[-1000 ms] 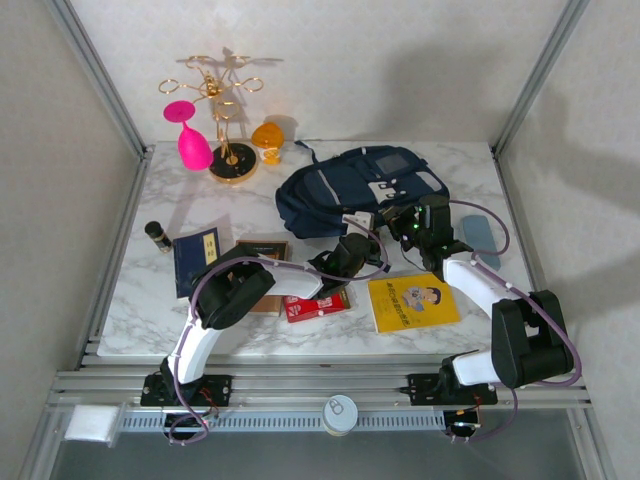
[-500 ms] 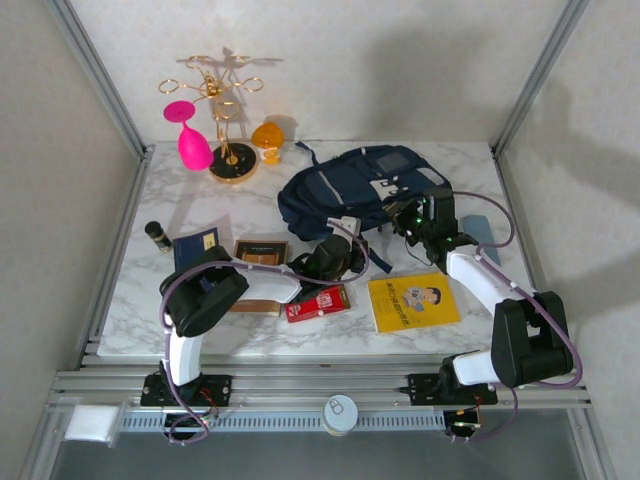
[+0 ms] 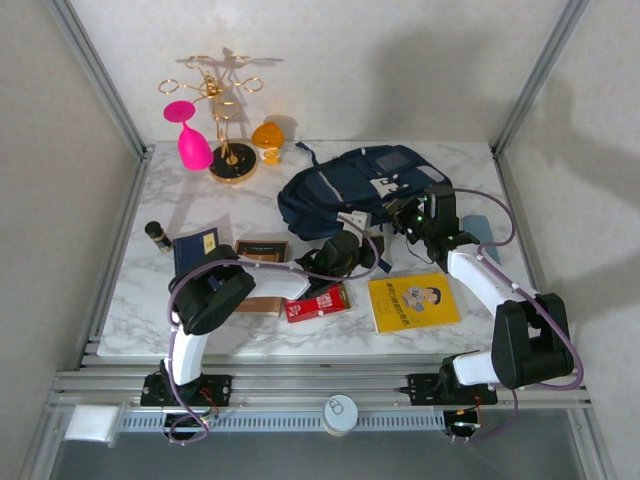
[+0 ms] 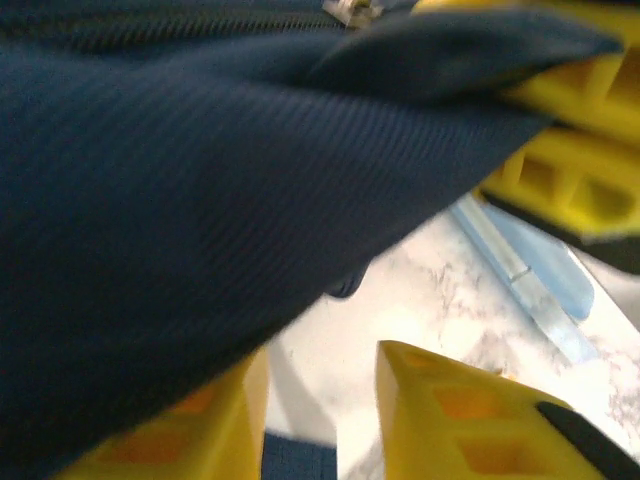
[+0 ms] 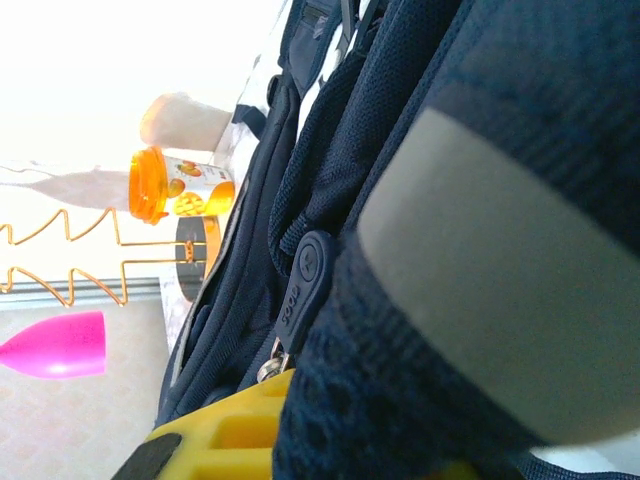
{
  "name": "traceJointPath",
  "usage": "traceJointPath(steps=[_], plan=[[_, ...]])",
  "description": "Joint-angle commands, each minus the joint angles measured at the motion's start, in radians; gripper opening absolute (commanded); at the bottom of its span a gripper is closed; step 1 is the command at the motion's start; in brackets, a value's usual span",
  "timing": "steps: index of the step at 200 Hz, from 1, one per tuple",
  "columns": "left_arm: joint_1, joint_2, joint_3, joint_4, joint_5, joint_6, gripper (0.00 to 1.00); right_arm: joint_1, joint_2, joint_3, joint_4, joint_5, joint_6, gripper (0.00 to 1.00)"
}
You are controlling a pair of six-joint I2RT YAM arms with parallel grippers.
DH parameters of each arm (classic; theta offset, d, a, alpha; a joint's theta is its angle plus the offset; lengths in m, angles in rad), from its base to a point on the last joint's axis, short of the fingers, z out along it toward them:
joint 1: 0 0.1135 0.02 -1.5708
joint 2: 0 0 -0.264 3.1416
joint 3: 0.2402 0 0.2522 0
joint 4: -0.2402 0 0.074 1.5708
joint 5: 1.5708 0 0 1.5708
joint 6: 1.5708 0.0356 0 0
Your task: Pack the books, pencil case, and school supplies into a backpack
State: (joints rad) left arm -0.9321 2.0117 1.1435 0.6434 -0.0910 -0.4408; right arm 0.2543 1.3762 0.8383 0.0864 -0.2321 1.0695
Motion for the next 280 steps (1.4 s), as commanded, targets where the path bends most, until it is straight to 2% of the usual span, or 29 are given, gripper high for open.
traceJointPath(steps=[1,35,70,93,125,148,198,280], plan=[[-0.004,0.057,0.066,0.036,-0.103,0.034,0.39,0.014,-0.050,0.011,0.093,-0.034,0.012,0.01],[-0.002,0.126,0.157,0.020,-0.134,0.069,0.43,0.020,-0.052,0.004,0.098,-0.035,0.015,0.01],[0.007,0.176,0.239,0.020,-0.179,0.081,0.38,0.027,-0.044,-0.006,0.102,-0.037,0.017,0.01],[0.022,0.178,0.242,0.036,-0.186,0.047,0.28,0.026,-0.048,-0.013,0.099,-0.030,0.018,0.01],[0.024,0.153,0.211,0.042,-0.181,0.065,0.13,0.027,-0.049,-0.006,0.092,-0.027,0.010,0.01],[0.024,0.126,0.175,0.047,-0.166,0.067,0.00,0.025,-0.048,0.004,0.084,-0.017,0.000,0.01],[0.027,0.052,0.121,-0.014,-0.072,0.061,0.00,-0.006,-0.038,0.021,0.073,-0.013,-0.021,0.01],[0.070,-0.075,-0.022,-0.067,0.011,-0.002,0.00,-0.081,-0.044,0.027,0.046,-0.021,-0.078,0.01]])
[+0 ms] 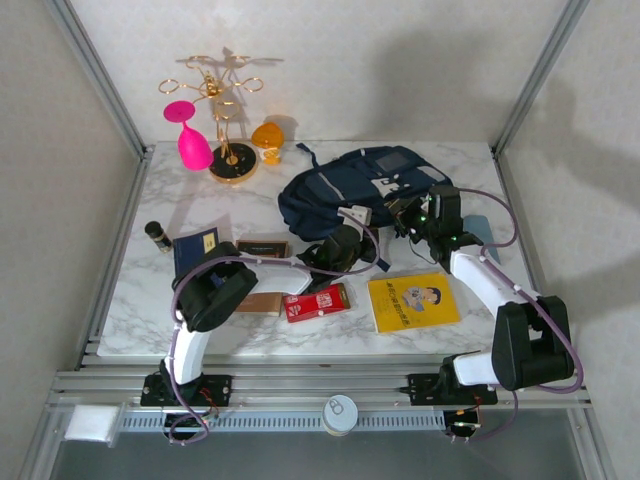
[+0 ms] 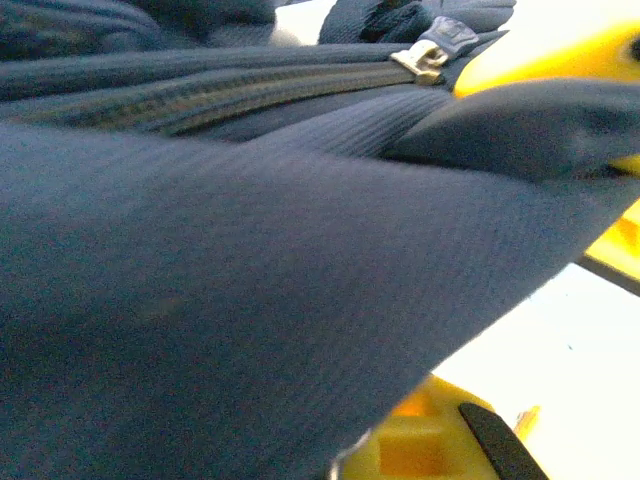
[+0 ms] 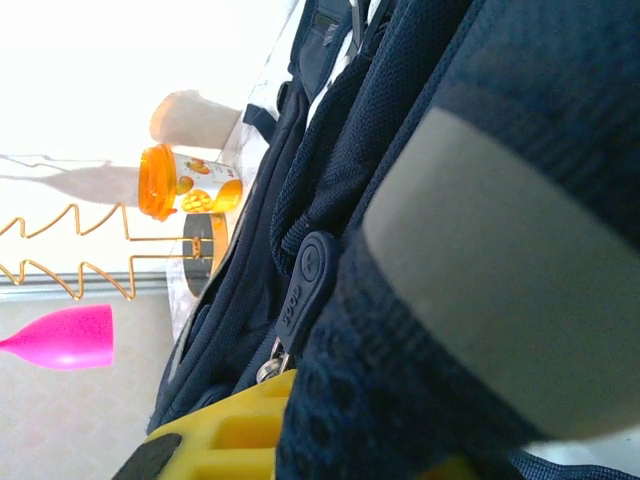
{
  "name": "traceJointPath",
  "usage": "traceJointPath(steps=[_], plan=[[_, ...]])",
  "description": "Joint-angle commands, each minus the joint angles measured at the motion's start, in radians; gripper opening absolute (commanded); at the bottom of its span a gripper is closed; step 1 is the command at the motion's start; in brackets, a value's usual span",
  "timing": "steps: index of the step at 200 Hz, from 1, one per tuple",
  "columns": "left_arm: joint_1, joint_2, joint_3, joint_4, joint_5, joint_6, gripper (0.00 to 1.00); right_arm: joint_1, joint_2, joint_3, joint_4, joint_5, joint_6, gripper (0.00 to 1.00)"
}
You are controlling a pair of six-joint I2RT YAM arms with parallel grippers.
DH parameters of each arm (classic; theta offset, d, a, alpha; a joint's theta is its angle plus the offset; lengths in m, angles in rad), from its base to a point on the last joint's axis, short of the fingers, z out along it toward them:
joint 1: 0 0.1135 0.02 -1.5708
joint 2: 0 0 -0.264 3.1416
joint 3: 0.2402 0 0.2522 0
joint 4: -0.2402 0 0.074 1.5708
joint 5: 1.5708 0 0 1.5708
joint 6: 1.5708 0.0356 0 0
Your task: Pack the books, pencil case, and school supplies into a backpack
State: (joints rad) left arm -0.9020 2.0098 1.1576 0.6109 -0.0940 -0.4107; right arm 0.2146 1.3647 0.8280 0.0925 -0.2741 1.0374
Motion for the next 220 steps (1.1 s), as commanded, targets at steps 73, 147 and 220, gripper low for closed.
traceJointPath(steps=[73,147,220], plan=[[0.041,-0.212,-0.097,-0.192,0.149,0.028,0.00,-0.111,0.023,0.102,0.018,-0.002,-0.103,0.00],[0.052,-0.262,-0.127,-0.343,0.157,0.084,0.00,-0.195,0.164,0.253,-0.040,-0.069,-0.184,0.04],[0.043,-0.157,0.005,-0.289,0.219,0.014,0.00,-0.212,0.037,0.150,-0.295,-0.060,-0.252,0.78]])
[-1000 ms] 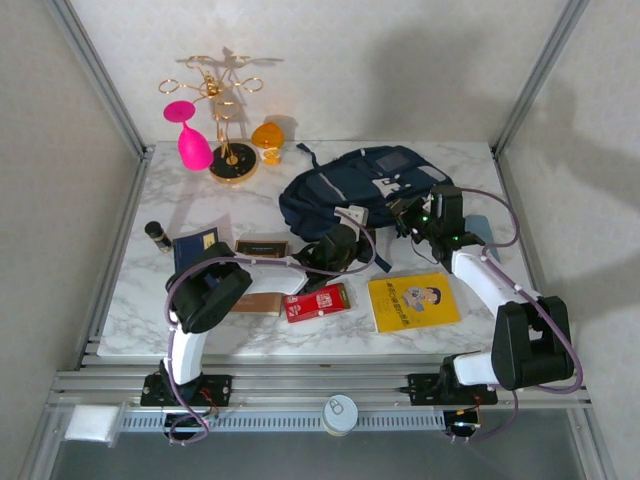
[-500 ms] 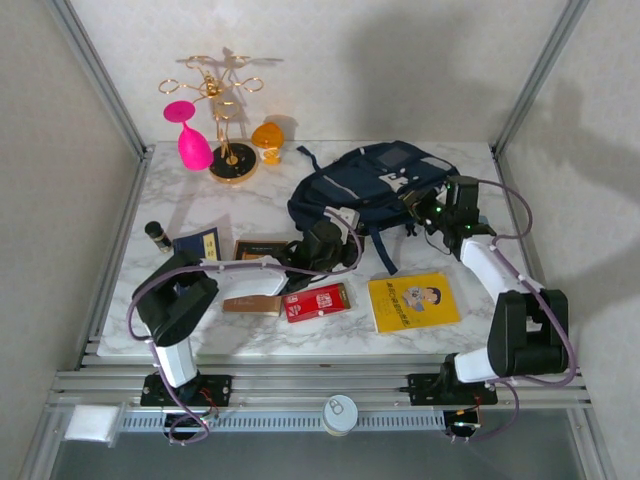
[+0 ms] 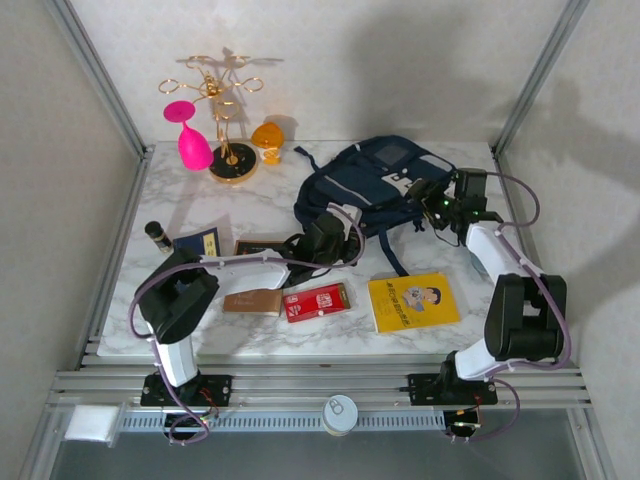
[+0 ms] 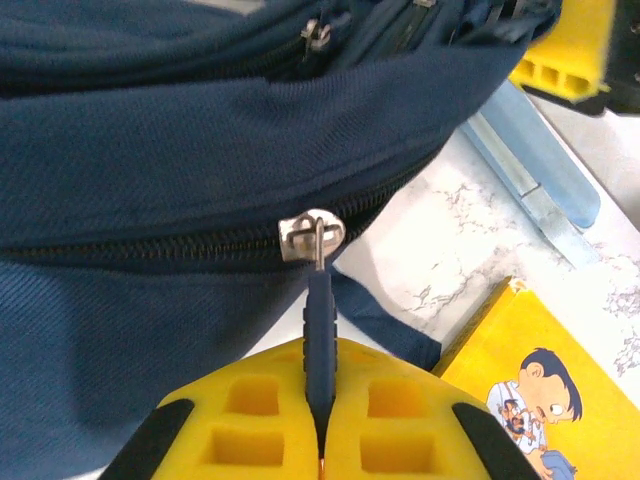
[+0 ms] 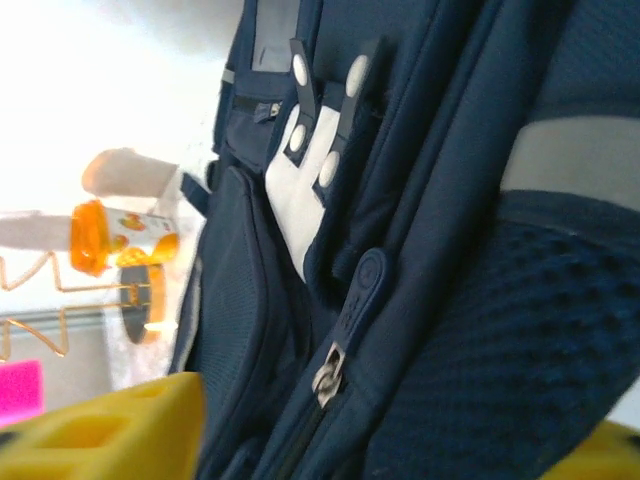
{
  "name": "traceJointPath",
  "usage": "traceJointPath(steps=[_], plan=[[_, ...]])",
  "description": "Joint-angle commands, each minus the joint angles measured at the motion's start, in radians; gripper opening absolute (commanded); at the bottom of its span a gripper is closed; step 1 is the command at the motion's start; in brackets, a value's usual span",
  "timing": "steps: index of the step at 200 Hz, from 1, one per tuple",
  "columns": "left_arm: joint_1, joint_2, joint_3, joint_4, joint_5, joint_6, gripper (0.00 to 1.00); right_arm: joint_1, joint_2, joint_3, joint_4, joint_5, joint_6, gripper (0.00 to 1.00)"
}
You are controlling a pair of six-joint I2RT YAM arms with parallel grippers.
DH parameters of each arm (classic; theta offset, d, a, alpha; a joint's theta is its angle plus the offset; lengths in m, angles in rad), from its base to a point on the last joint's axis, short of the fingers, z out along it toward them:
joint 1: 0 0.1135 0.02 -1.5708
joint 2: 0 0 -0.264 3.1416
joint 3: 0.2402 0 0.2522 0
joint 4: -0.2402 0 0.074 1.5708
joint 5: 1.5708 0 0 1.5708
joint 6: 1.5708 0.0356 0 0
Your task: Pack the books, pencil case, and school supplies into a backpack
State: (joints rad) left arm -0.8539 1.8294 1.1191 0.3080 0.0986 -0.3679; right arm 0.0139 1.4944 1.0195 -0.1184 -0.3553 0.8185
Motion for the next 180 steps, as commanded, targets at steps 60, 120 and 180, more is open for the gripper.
traceJointPath(steps=[60,120,180], plan=[[-0.023,0.048,0.052,-0.007,0.029,-0.028,0.00,0.169,-0.173,-0.258,0.069,-0.083,0.273,0.94],[-0.027,0.042,0.045,-0.010,0.029,-0.030,0.00,0.265,0.031,-0.200,0.311,0.019,0.417,0.79],[-0.027,0.023,0.030,-0.038,0.026,-0.028,0.00,0.273,0.128,-0.121,0.289,0.040,0.255,0.21]])
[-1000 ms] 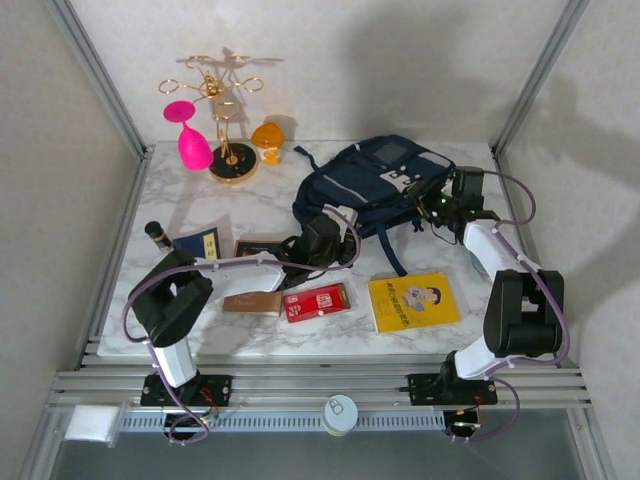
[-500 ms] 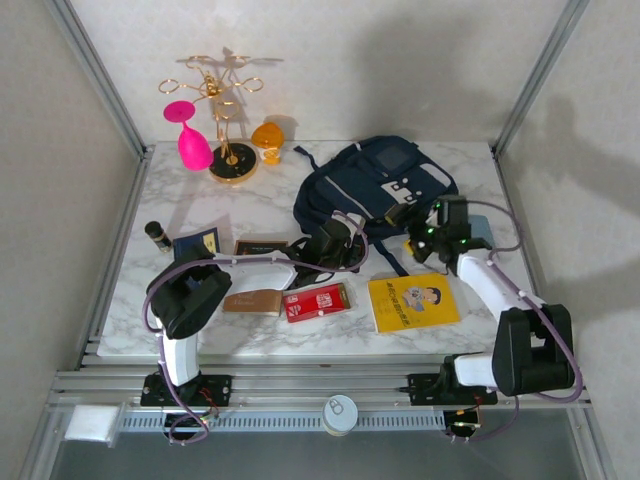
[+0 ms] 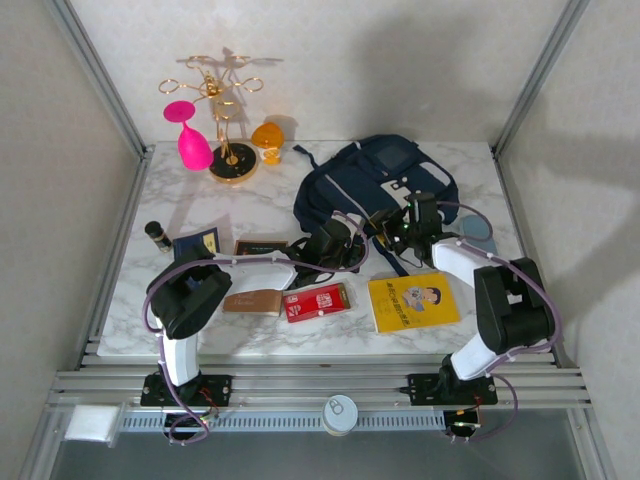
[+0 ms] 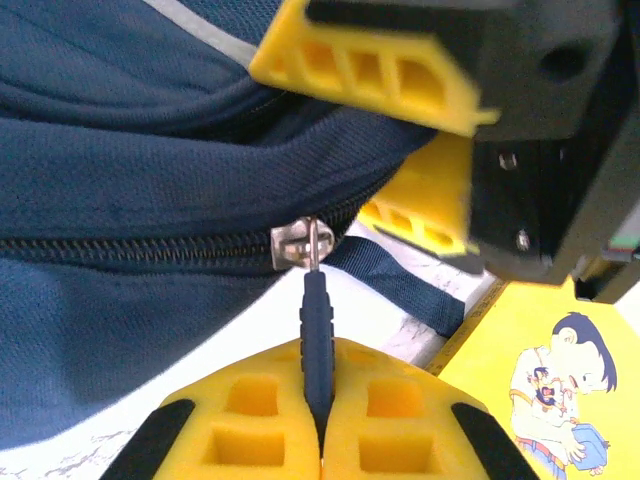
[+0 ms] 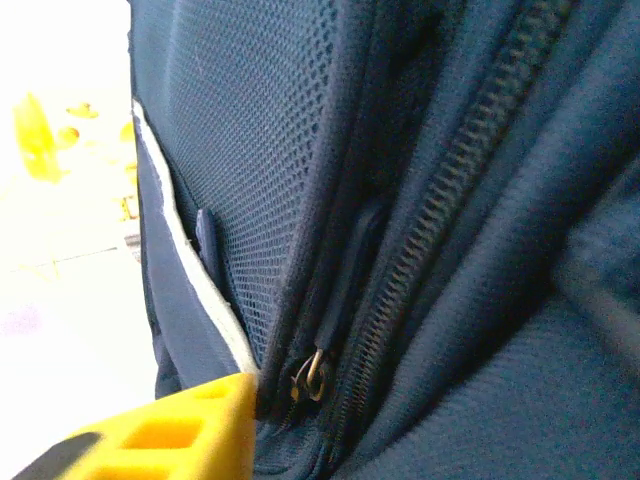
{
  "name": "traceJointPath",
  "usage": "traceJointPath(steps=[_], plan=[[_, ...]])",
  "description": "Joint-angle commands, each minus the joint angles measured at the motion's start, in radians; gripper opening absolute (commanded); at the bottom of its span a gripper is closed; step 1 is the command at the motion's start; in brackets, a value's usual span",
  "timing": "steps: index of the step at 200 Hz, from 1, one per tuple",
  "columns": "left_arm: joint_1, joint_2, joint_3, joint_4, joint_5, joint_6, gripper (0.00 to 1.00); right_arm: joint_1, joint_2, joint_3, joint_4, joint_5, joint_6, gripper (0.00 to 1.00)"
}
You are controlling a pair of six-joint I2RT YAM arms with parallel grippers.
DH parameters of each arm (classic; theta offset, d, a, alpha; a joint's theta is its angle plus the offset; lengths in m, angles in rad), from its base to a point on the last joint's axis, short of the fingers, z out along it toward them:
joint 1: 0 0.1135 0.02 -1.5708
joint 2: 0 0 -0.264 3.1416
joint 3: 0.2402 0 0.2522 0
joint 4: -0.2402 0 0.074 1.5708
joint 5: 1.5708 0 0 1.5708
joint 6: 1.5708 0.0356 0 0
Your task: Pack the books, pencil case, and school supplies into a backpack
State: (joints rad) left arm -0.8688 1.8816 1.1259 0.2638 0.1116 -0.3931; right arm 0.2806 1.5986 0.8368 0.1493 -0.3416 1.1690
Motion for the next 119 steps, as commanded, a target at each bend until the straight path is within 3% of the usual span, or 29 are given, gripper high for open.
traceJointPath(steps=[1,36,72,119], plan=[[-0.012,-0.031,0.022,0.005,0.013,-0.003,0.00,0.006,0.024,0.064,0.017,0.026,-0.098,0.21],[-0.012,-0.086,-0.043,-0.053,0.022,-0.058,0.00,-0.032,-0.027,0.108,-0.131,-0.001,-0.393,0.00],[-0.002,-0.150,-0.131,-0.148,-0.003,-0.047,0.00,-0.162,-0.087,0.122,-0.240,-0.122,-0.657,0.00],[0.011,-0.174,-0.151,-0.176,0.035,-0.008,0.00,-0.221,-0.003,0.267,-0.287,-0.144,-0.753,0.03]])
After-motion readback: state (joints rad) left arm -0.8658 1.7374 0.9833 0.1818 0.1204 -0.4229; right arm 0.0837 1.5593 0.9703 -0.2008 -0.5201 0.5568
